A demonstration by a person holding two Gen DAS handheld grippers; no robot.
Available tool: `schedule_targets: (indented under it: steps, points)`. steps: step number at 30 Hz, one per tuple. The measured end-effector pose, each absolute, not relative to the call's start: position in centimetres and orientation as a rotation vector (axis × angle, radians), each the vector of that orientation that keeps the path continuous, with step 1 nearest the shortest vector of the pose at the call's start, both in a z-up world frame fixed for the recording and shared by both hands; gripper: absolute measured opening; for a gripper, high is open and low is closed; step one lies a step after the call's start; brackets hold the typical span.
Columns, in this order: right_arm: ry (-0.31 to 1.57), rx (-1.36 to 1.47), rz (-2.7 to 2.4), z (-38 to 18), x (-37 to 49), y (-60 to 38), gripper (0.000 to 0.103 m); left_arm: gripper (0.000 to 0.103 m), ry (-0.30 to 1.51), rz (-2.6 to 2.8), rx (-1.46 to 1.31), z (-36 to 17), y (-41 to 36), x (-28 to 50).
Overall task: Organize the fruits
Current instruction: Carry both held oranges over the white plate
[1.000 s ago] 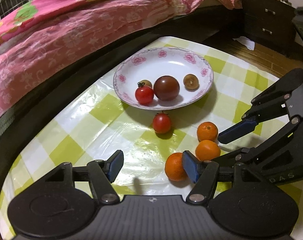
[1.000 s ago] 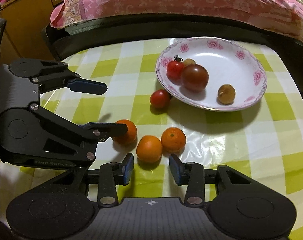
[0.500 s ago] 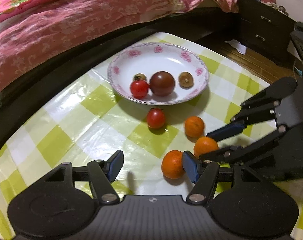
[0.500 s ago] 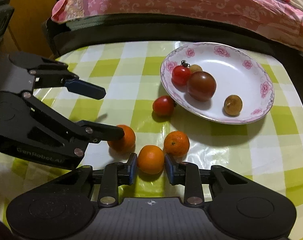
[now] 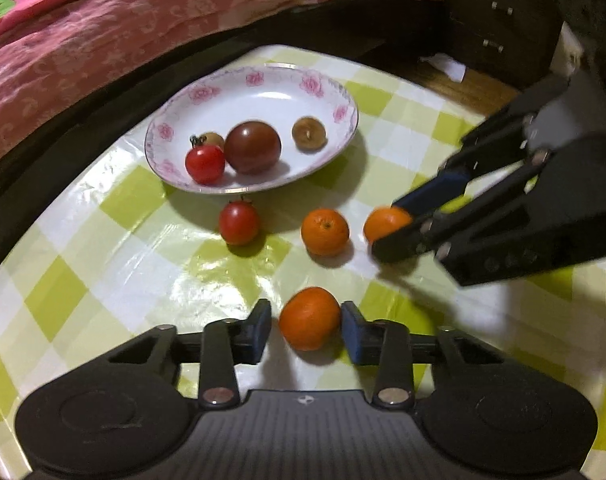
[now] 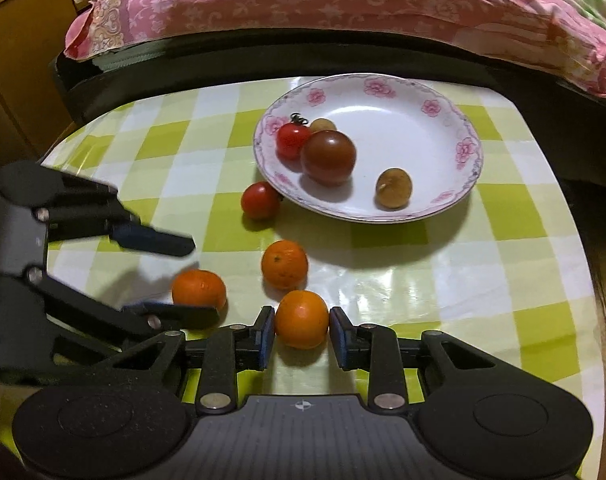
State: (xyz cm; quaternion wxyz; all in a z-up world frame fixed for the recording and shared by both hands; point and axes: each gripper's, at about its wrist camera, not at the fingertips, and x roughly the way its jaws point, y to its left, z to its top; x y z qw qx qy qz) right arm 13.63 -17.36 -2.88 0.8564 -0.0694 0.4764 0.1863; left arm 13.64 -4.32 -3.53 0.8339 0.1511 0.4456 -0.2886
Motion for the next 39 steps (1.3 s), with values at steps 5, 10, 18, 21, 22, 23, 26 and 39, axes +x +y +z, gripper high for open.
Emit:
schedule_targets:
  steps: [5,10,18,21,22,23,26,39]
  points:
    - [0.983,-0.137,0.376,-2.4,13.8,-17.7,0.026,0.04,0.951,-0.593,0.299,-3.7,-4.2,13.8]
    - [0.945,-0.125,0.356,-1.7,14.3,-17.9,0.026,0.04,0.931,-0.569,0.278,-3.0,-3.7,14.0]
    - [0.879,-0.093,0.302,-0.7,15.8,-18.5,0.026,0.04,0.89,-0.498,0.23,-1.6,-2.8,16.3]
    - [0.87,-0.076,0.292,-0.6,16.5,-18.6,0.026,0.04,0.871,-0.462,0.215,-1.1,-2.7,17.4]
    - [0.859,-0.07,0.292,-0.5,16.6,-18.6,0.026,0.04,0.867,-0.455,0.21,-1.0,-2.7,17.8]
    - [0.849,-0.067,0.29,-0.3,16.7,-18.5,0.025,0.04,0.861,-0.451,0.202,-0.8,-2.7,18.2]
    - [0.831,-0.068,0.284,0.0,17.2,-18.4,0.025,0.04,0.841,-0.442,0.196,-0.3,-3.1,18.8]
    - [0.846,-0.046,0.276,-1.4,19.0,-18.8,0.025,0.04,0.837,-0.434,0.223,-1.3,-5.5,21.3]
